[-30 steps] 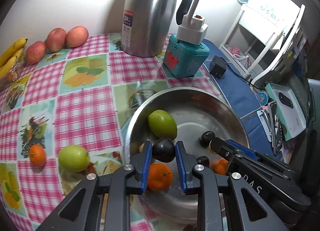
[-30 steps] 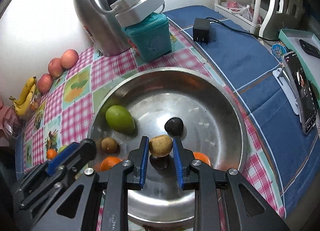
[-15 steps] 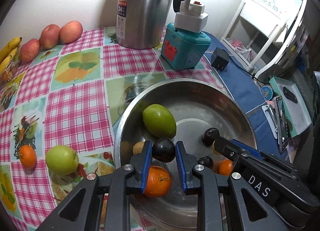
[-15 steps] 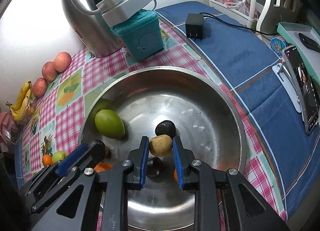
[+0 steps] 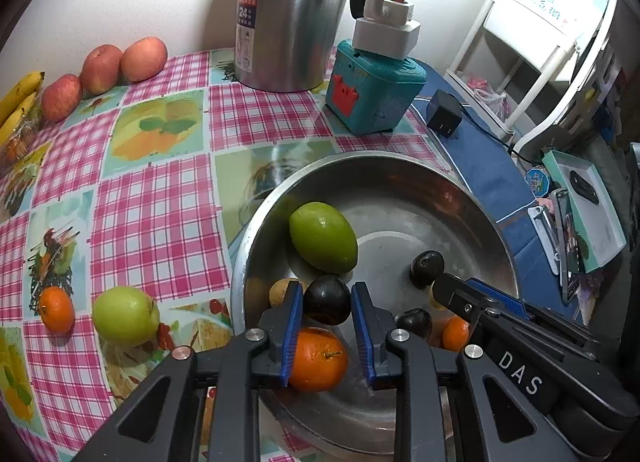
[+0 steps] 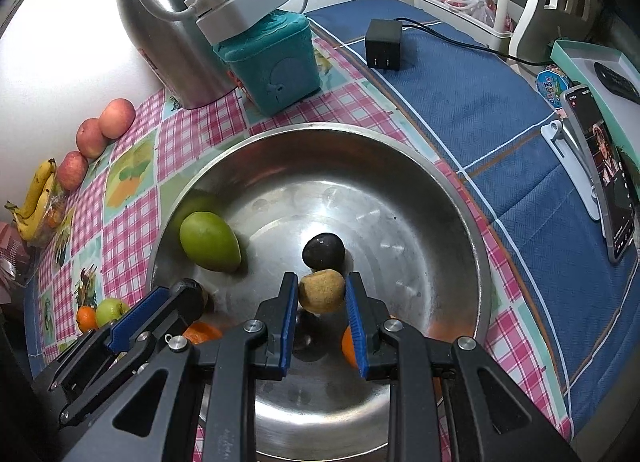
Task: Organize fruits
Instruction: 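Lower both tools into the bowl and open them to release the fruits, then lift both open tools out of the bowl and move toward the cloth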
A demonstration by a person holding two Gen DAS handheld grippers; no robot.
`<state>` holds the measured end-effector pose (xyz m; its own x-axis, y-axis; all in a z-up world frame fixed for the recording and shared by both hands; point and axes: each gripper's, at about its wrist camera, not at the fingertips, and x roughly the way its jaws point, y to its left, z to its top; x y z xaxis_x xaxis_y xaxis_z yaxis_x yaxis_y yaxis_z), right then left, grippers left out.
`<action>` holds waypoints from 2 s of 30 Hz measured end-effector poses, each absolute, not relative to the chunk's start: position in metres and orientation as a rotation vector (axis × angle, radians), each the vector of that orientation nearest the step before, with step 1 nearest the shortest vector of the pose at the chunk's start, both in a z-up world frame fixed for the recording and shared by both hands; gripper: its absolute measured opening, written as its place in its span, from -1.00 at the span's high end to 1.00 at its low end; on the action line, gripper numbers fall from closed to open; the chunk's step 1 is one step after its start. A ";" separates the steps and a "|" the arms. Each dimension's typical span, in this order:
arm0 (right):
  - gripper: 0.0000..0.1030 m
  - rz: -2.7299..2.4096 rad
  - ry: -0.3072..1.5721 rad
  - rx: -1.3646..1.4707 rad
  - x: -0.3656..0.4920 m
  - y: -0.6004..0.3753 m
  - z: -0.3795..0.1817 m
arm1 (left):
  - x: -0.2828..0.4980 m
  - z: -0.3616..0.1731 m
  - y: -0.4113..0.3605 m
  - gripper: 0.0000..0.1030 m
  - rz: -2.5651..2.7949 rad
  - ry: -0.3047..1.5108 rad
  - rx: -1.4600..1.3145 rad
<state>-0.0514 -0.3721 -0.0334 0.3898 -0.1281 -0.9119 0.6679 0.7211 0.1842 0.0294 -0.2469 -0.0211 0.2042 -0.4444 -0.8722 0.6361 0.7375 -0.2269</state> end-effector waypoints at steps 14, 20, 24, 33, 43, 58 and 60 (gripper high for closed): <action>0.45 -0.549 1.040 0.552 -0.054 -0.367 -0.017 | 0.033 0.001 -0.232 0.24 -0.721 1.128 0.181; 0.46 -0.545 1.057 0.548 -0.056 -0.360 -0.016 | 0.036 0.000 -0.213 0.21 -0.655 1.165 0.168; 0.46 -0.539 1.085 0.537 -0.057 -0.352 -0.020 | 0.035 -0.001 -0.201 0.21 -0.618 1.176 0.185; 0.46 -0.508 1.116 0.500 -0.053 -0.335 -0.021 | 0.039 -0.001 -0.174 0.21 -0.531 1.198 0.194; 0.46 -0.485 1.129 0.458 -0.046 -0.323 -0.019 | 0.050 -0.004 -0.160 0.18 -0.465 1.232 0.160; -0.23 -0.518 1.146 0.451 -0.041 -0.324 -0.026 | 0.062 -0.013 -0.149 -0.57 -0.401 1.243 0.174; -0.23 -0.517 1.149 0.453 -0.041 -0.324 -0.027 | 0.063 -0.014 -0.148 -0.64 -0.393 1.242 0.176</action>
